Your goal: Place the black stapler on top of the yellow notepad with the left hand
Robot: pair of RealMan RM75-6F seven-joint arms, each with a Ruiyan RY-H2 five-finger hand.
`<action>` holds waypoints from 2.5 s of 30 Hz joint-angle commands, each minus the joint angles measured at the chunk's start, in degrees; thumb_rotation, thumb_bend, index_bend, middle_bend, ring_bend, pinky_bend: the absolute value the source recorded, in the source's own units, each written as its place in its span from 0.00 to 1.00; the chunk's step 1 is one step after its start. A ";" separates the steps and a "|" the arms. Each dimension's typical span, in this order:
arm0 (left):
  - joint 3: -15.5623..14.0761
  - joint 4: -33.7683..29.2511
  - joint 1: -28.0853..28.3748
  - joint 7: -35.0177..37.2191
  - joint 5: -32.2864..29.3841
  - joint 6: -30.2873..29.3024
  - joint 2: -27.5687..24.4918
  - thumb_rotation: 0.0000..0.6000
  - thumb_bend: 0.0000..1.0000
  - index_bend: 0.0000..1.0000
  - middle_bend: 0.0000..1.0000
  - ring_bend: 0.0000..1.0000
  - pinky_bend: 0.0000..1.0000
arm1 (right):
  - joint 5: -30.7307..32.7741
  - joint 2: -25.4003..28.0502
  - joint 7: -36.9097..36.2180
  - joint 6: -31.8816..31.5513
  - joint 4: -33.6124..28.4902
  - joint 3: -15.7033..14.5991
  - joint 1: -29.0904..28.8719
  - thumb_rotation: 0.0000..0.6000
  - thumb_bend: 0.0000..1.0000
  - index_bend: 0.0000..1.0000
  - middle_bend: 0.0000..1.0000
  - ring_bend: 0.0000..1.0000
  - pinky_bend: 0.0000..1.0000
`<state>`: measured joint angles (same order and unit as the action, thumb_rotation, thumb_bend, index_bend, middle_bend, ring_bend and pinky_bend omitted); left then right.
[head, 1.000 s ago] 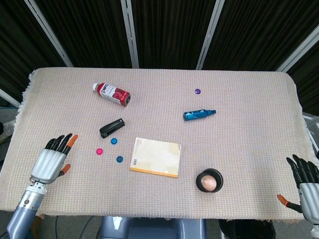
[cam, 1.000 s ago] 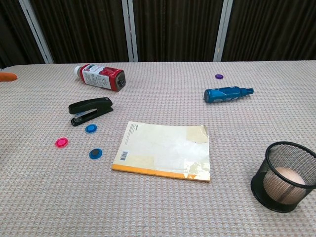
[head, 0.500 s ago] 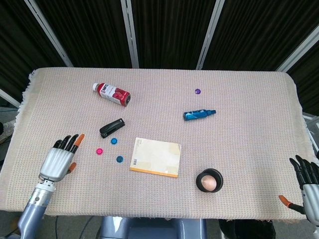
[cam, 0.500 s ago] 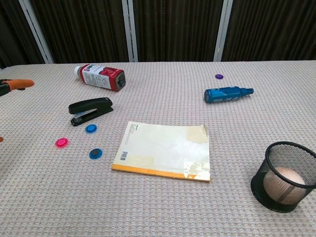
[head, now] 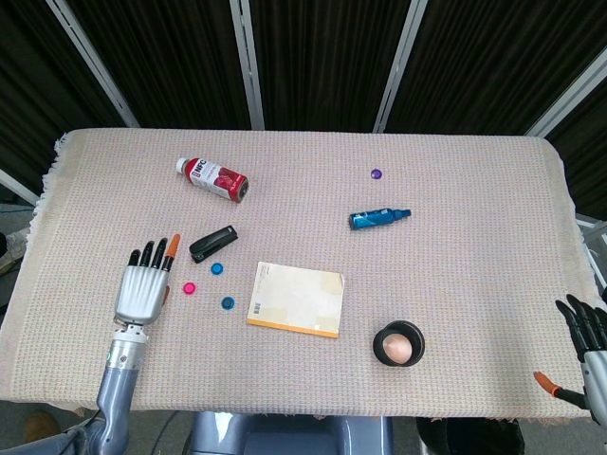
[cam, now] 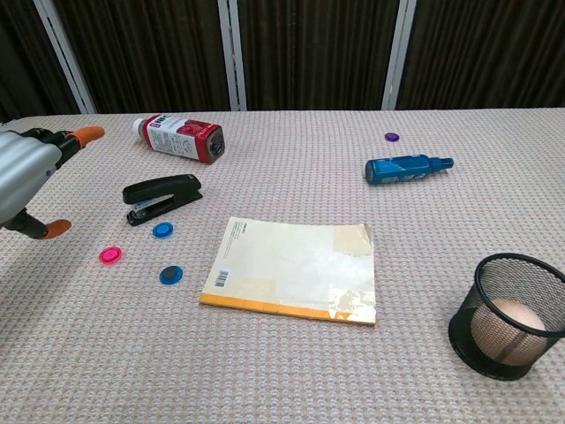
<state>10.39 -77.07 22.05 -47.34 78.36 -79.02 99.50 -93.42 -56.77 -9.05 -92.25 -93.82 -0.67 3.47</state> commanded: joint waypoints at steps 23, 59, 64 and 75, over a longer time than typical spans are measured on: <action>7.95 20.52 14.05 6.61 -10.32 13.91 11.83 1.00 0.25 0.08 0.21 0.21 0.31 | 3.56 0.18 2.45 5.27 -1.62 1.14 -2.71 1.00 0.06 0.00 0.00 0.00 0.00; 7.56 30.56 17.70 10.83 -12.57 15.39 15.18 1.00 0.26 0.21 0.30 0.27 0.34 | 1.66 0.19 2.21 2.77 -1.47 -0.08 -1.26 1.00 0.06 0.00 0.00 0.00 0.00; 7.35 31.56 18.02 11.36 -12.88 15.92 15.61 1.00 0.27 0.35 0.40 0.35 0.43 | 1.04 0.04 2.59 3.12 -1.52 -0.39 -1.45 1.00 0.06 0.00 0.00 0.00 0.00; 6.69 33.68 19.37 13.65 -11.92 16.16 17.20 1.00 0.28 0.46 0.47 0.40 0.49 | -0.32 0.11 2.39 2.85 -1.31 -1.01 -1.41 1.00 0.06 0.00 0.00 0.00 0.00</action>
<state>17.13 -43.44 41.37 -33.75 66.39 -62.87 116.65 -93.75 -56.66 -6.65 -89.40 -95.13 -1.68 2.06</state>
